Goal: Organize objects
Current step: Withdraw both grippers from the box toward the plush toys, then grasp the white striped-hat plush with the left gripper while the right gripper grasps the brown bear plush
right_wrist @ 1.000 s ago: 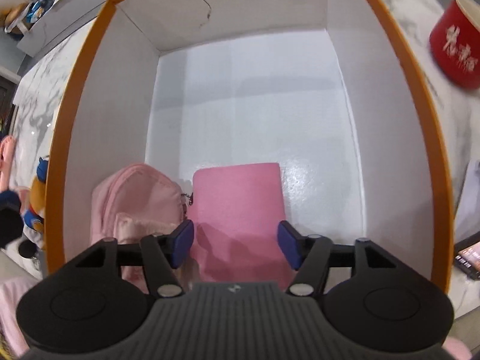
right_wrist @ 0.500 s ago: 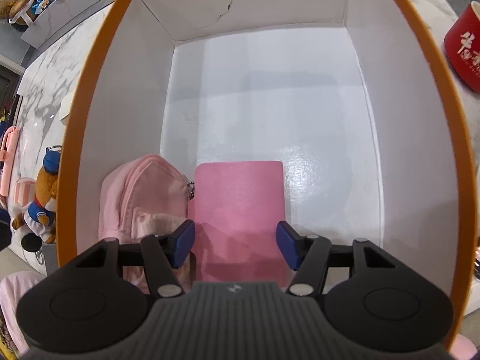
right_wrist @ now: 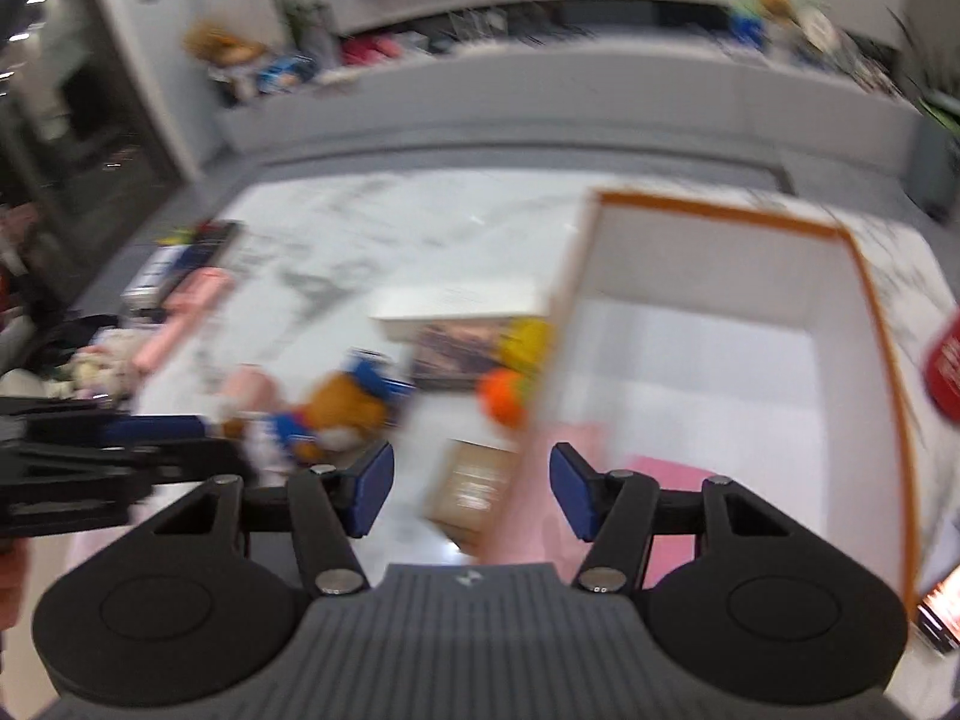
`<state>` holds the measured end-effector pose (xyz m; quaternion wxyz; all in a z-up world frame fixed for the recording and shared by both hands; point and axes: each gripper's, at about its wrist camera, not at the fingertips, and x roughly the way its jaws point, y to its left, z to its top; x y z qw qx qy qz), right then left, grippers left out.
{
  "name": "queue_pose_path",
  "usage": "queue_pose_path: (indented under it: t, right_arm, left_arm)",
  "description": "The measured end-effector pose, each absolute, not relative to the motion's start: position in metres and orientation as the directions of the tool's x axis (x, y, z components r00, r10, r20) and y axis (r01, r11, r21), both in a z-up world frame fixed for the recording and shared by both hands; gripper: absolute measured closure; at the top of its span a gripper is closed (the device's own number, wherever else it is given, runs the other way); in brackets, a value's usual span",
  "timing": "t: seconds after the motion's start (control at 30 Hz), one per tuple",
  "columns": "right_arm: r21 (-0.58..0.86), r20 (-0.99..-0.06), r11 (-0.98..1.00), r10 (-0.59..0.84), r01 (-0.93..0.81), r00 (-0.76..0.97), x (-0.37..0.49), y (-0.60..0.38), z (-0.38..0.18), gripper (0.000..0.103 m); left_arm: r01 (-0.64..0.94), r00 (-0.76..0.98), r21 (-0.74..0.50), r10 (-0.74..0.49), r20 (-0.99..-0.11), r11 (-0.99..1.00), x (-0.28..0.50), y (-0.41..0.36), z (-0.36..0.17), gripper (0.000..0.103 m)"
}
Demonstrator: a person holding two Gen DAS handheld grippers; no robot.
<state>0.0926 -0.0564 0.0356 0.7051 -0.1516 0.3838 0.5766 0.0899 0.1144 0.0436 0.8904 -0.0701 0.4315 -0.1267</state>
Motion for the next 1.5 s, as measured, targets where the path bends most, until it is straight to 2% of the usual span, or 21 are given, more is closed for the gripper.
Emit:
queue_pose_path:
  t: [0.13, 0.2, 0.23, 0.4, 0.57, 0.7, 0.77, 0.83, 0.9, 1.1, 1.27, 1.33, 1.5]
  right_arm:
    - [0.226, -0.696, 0.228, 0.718, -0.947, 0.007, 0.051, -0.043, 0.041, 0.043]
    - [0.249, -0.7, 0.194, 0.713, -0.949, -0.038, 0.039, -0.041, 0.036, 0.052]
    - [0.264, -0.707, 0.183, 0.705, -0.947, -0.061, 0.033, -0.036, 0.03, 0.053]
    - [0.301, -0.748, 0.189, 0.654, -0.935, -0.108, 0.013, -0.01, -0.002, 0.052]
    - [0.333, -0.791, 0.21, 0.593, -0.919, -0.151, 0.001, 0.018, -0.038, 0.051]
    - [0.348, -0.823, 0.234, 0.54, -0.908, -0.177, -0.007, 0.037, -0.062, 0.04]
    - [0.336, -0.842, 0.248, 0.512, -0.909, -0.172, -0.01, 0.044, -0.069, 0.039]
    - [0.328, -0.847, 0.254, 0.505, -0.91, -0.164, -0.012, 0.051, -0.074, 0.039]
    - [0.334, -0.84, 0.268, 0.52, -0.904, -0.156, -0.008, 0.057, -0.073, 0.039]
    - [0.407, -0.805, 0.366, 0.577, -0.837, -0.138, 0.017, 0.077, -0.064, 0.039]
    - [0.448, -0.809, 0.429, 0.568, -0.784, -0.151, 0.031, 0.095, -0.07, 0.039]
    - [0.471, -0.811, 0.444, 0.558, -0.763, -0.175, 0.035, 0.101, -0.078, 0.039]
    - [0.499, -0.804, 0.453, 0.56, -0.739, -0.2, 0.039, 0.112, -0.089, 0.039]
  left_arm:
    - [0.146, 0.592, -0.261, -0.296, -0.75, 0.954, 0.08, 0.136, 0.036, 0.063]
    - [0.122, 0.587, -0.265, -0.285, -0.758, 0.957, 0.077, 0.147, 0.03, 0.063]
    - [0.112, 0.584, -0.267, -0.281, -0.762, 0.957, 0.076, 0.152, 0.027, 0.063]
    - [0.065, 0.572, -0.252, -0.243, -0.784, 0.965, 0.073, 0.179, 0.011, 0.062]
    - [0.038, 0.562, -0.195, -0.182, -0.807, 0.98, 0.077, 0.197, -0.003, 0.055]
    - [0.06, 0.553, -0.127, -0.138, -0.822, 0.99, 0.081, 0.202, -0.01, 0.05]
    - [0.065, 0.557, -0.114, -0.131, -0.82, 0.991, 0.083, 0.204, -0.012, 0.047]
    - [0.068, 0.566, -0.135, -0.15, -0.81, 0.989, 0.088, 0.209, -0.013, 0.035]
    - [0.055, 0.573, -0.163, -0.164, -0.803, 0.985, 0.095, 0.214, -0.014, 0.032]
    - [0.02, 0.555, -0.177, -0.158, -0.817, 0.984, 0.121, 0.219, -0.026, 0.031]
    - [0.027, 0.511, -0.135, -0.13, -0.85, 0.991, 0.138, 0.215, -0.039, 0.03]
    - [0.029, 0.509, -0.106, -0.106, -0.854, 0.994, 0.143, 0.215, -0.042, 0.024]
    - [0.033, 0.478, -0.15, -0.148, -0.866, 0.988, 0.152, 0.223, -0.05, 0.019]
